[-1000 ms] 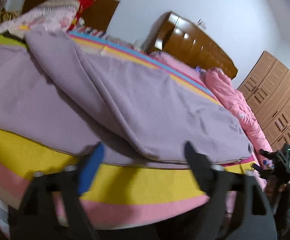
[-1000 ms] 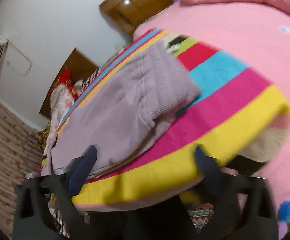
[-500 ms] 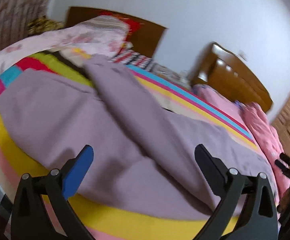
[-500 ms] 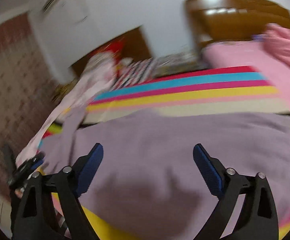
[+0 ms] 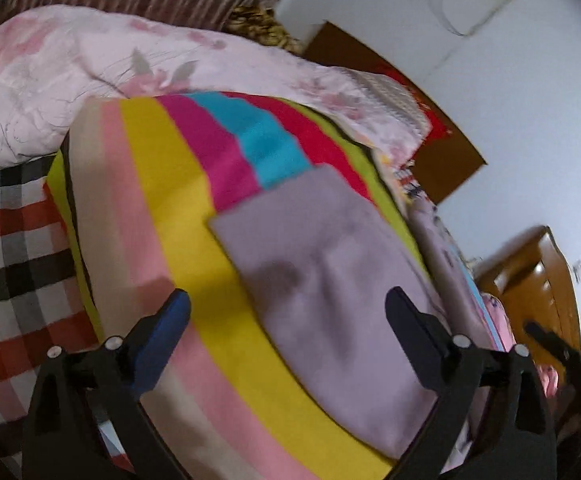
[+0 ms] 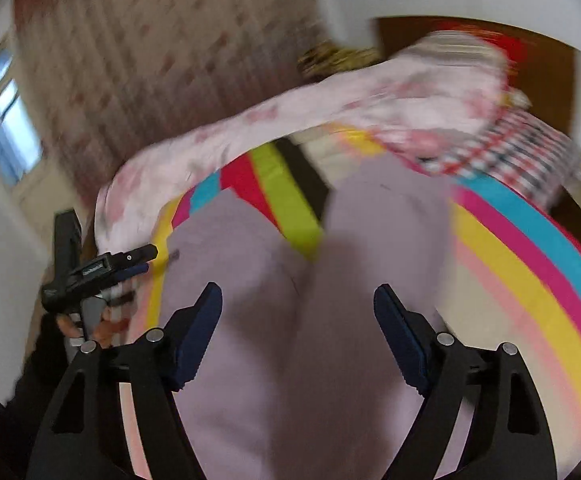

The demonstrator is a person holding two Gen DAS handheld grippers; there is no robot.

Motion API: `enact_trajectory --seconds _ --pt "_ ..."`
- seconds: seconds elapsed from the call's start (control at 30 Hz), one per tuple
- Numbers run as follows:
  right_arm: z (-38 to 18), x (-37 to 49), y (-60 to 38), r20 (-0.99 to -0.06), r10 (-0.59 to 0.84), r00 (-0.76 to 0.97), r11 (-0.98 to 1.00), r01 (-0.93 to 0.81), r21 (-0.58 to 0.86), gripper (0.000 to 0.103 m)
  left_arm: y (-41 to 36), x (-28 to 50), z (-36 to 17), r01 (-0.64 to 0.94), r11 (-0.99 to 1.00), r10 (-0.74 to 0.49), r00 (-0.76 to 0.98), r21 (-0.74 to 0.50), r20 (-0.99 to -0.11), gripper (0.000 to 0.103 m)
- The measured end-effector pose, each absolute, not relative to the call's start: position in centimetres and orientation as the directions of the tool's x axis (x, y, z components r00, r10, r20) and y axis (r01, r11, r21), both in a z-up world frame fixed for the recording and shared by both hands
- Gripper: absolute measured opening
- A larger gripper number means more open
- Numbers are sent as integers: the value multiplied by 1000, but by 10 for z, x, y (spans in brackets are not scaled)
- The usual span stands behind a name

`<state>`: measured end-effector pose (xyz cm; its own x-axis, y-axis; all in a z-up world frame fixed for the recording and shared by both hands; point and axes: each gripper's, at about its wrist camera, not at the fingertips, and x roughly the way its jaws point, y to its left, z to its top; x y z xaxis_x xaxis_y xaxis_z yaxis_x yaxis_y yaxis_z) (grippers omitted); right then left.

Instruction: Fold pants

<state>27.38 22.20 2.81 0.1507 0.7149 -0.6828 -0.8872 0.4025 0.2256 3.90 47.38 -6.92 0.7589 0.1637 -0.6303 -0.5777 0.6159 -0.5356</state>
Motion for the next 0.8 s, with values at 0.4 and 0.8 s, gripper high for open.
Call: enact_trajectory --seconds 0.4,0.8 --pt "-36 303 431 -813 579 -61 117 -981 157 57 513 98 -79 -547 765 179 688 -340 -703 85" --pt "-28 288 426 -768 640 -13 80 -993 84 13 487 91 -56 -481 852 230 696 -204 -680 9"
